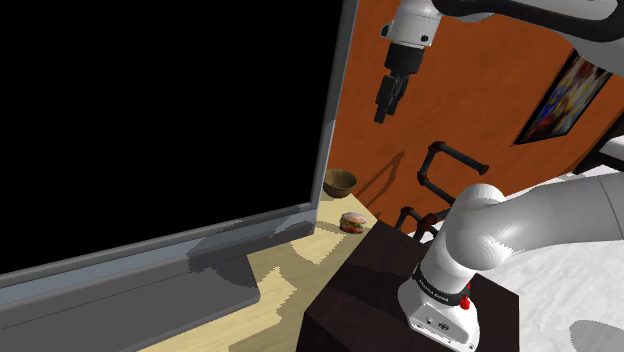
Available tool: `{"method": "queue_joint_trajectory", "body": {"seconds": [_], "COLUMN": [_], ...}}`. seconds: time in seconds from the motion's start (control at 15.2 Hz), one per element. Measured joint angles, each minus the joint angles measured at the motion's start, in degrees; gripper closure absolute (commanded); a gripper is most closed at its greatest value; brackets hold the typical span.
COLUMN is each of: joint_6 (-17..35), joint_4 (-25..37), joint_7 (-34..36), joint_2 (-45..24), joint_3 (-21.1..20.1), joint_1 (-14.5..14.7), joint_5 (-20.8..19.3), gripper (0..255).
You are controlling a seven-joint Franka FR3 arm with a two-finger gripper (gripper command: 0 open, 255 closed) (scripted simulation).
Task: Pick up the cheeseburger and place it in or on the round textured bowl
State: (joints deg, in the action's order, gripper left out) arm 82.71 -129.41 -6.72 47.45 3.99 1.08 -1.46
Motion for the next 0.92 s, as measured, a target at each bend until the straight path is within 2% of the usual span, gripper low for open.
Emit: {"method": "queue_joint_trajectory", "body": {"seconds": [0.2,0.66,0.92], "joint_6": [2.0,13.0,20.5], "joint_4": [-2.8,-16.7,-23.5], "joint_7": [-1.0,-6.5,-9.8], "joint_2": [0.8,3.7,2.9], "joint_3": [0.7,4.8,7.7], "joint_1": [0.0,-0.6,-1.1], "joint_5": [-0.6,-3.9,-6.3], "gripper": [0,0,0]}}
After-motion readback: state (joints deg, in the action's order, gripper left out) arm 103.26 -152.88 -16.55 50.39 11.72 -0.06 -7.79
